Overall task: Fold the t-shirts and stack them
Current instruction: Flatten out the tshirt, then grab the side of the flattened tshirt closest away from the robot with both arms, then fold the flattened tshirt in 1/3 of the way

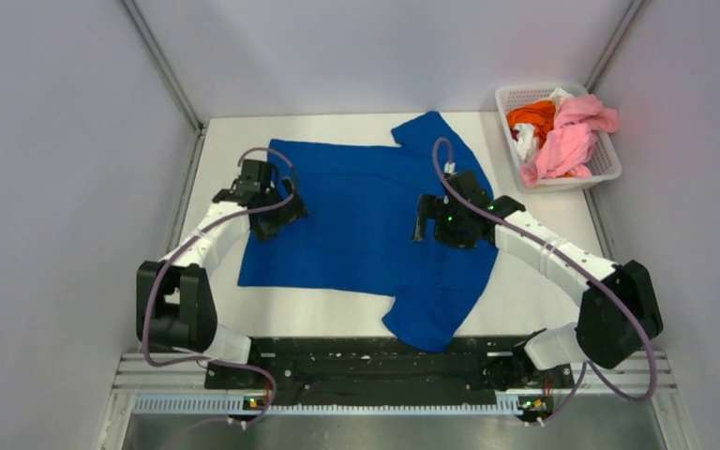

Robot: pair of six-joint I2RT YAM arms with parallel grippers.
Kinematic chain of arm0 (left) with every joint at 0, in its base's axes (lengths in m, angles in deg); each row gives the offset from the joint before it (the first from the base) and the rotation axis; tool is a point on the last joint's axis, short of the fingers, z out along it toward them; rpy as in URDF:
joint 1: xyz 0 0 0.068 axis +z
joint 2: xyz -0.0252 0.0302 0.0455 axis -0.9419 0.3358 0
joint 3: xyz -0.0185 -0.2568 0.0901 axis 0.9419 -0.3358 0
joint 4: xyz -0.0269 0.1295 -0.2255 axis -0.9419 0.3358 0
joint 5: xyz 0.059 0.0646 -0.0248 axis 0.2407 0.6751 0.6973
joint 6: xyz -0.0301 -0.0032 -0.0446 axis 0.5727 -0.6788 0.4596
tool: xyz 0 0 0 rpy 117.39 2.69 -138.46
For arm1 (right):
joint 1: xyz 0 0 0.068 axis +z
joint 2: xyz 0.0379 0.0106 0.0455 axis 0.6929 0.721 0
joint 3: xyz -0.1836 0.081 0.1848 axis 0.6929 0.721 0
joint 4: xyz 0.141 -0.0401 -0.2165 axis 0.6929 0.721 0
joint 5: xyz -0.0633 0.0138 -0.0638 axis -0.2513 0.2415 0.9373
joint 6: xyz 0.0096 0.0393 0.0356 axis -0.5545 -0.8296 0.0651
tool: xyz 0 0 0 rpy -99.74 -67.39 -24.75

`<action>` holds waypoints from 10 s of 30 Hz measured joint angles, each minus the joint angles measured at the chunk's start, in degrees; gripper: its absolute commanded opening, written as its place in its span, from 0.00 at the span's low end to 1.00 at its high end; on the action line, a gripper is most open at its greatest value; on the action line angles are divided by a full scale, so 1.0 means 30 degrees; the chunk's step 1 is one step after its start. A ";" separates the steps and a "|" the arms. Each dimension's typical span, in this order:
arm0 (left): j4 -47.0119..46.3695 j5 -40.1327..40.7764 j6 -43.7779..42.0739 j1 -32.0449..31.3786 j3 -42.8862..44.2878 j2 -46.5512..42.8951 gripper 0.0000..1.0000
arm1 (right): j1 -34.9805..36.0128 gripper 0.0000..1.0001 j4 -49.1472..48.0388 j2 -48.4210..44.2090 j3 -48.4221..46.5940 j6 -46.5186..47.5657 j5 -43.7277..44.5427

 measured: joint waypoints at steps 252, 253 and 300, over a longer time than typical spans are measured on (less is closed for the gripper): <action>-0.0583 -0.3388 -0.0015 0.4415 0.3497 0.3636 0.99 | -0.1093 0.99 -0.6178 0.9530 -0.4408 0.3832 0.1173; -0.0568 -0.3366 -0.0044 0.4415 0.3497 0.3636 0.99 | -0.0882 0.99 -0.6135 1.0287 -0.5530 0.3847 0.1304; -0.3643 -0.2171 0.2514 0.2004 -0.9180 -0.5952 0.99 | -0.0350 0.99 -0.5581 -0.2106 0.8400 0.1056 0.4197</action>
